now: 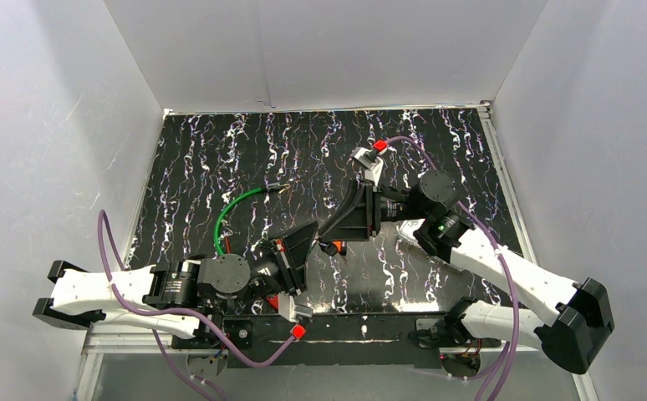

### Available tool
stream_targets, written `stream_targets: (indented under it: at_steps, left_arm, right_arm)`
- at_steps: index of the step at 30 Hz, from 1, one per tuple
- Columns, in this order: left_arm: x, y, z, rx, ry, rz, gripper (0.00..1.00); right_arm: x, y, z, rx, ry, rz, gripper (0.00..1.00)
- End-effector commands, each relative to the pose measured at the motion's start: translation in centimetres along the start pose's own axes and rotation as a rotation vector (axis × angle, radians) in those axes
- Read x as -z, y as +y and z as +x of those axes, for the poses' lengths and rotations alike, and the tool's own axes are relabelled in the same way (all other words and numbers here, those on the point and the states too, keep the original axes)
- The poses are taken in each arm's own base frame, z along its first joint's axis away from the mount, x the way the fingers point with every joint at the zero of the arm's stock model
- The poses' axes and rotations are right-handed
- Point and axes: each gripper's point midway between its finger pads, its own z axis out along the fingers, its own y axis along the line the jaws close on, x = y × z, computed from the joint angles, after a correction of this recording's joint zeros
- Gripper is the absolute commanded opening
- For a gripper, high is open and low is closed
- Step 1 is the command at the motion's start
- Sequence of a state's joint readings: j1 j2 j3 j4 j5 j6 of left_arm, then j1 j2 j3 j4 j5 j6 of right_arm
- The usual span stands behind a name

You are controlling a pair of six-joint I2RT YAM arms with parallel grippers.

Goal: Unlock with the key
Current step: Pick up the key from the center of the board.

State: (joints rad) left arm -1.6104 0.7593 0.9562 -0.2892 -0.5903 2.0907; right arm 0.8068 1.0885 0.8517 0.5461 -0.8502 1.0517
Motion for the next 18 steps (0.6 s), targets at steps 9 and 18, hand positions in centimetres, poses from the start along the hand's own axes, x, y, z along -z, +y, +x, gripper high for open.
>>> stream_targets:
  at_steps: [9,18]
  left_arm:
    - [-0.01,1.64,0.07,-0.332,0.022,-0.006,0.0]
    - [-0.08,1.33,0.17,-0.329,0.031,0.011,0.0]
  right_arm:
    - [1.2,2.72,1.62,-0.043,0.092,-0.164,0.45]
    - [0.73,2.62,0.96,-0.086,0.084,-0.188,0.2]
